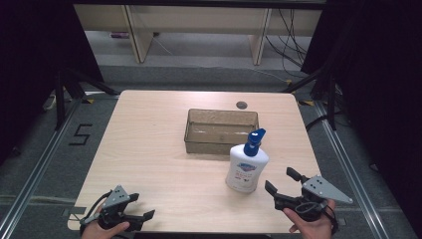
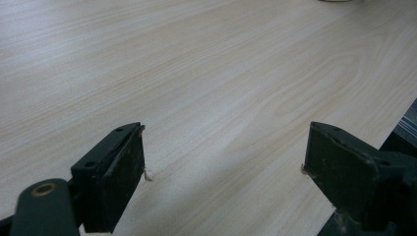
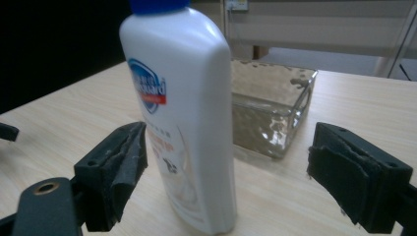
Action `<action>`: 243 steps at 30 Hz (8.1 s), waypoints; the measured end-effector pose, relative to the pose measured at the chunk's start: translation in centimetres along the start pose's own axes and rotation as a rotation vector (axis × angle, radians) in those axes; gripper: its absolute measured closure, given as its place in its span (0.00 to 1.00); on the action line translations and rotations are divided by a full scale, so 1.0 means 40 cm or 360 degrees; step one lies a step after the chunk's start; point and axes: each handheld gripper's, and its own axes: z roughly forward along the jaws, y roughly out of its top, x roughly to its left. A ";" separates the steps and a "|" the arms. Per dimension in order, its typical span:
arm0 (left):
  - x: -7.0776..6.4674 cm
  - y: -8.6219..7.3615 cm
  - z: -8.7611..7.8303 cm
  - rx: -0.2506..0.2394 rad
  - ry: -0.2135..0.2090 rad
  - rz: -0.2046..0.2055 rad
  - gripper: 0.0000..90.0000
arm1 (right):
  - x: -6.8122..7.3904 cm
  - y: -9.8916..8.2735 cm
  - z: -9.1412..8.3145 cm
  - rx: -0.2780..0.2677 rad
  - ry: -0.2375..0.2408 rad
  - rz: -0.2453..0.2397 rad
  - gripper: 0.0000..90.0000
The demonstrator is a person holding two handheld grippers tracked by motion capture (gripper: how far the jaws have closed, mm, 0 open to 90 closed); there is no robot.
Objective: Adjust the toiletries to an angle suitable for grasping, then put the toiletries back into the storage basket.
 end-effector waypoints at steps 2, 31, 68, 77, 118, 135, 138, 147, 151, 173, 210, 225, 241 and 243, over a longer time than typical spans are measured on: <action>0.000 0.001 0.000 0.0002 0.0009 -0.0002 0.16 | 0.010 0.019 0.002 -0.0013 0.0026 0.0041 0.17; 0.000 0.001 0.000 0.0004 0.0000 -0.0001 0.16 | 0.059 0.153 0.057 -0.0125 0.0157 -0.0073 0.17; 0.002 0.001 0.000 0.0016 0.0003 -0.0012 0.16 | 0.065 0.207 0.163 -0.0181 0.0168 -0.0175 0.40; 0.002 0.002 0.000 0.0012 0.0001 -0.0009 0.16 | 0.068 0.202 0.180 -0.0186 0.0202 -0.0192 0.53; 0.004 0.009 0.009 0.0039 -0.0011 -0.0011 0.16 | 0.067 0.200 0.186 -0.0285 0.0207 -0.0190 0.72; 0.002 0.002 -0.002 0.0010 -0.0002 -0.0002 0.16 | 0.068 0.232 0.191 -0.0253 0.0165 -0.0201 0.73; 0.000 0.001 0.000 -0.0004 -0.0003 -0.0008 0.16 | 0.068 0.246 0.185 -0.0276 0.0176 -0.0194 0.73; 0.002 0.002 0.000 -0.0007 -0.0007 -0.0012 0.16 | 0.051 0.297 0.180 -0.0334 0.0184 -0.0160 0.73; 0.002 0.002 0.000 -0.0008 -0.0006 -0.0012 0.16 | 0.057 0.308 0.182 -0.0315 0.0173 -0.0167 0.73; 0.003 0.004 0.006 -0.0010 -0.0009 -0.0015 0.16 | 0.037 0.366 0.208 -0.0292 0.0165 -0.0172 0.73; 0.004 0.006 0.004 -0.0003 -0.0011 -0.0013 0.16 | 0.028 0.497 0.265 -0.0306 0.0165 -0.0133 0.73; 0.005 0.006 0.003 0.0002 -0.0010 -0.0007 0.16 | -0.033 0.528 0.337 -0.0302 0.0028 -0.0117 0.73; 0.004 0.006 0.004 -0.0005 -0.0016 -0.0011 0.16 | -0.074 0.504 0.407 -0.0280 -0.0017 -0.0085 0.73; 0.004 0.006 0.004 -0.0003 -0.0017 -0.0011 0.16 | -0.076 0.499 0.416 -0.0271 -0.0014 -0.0070 0.73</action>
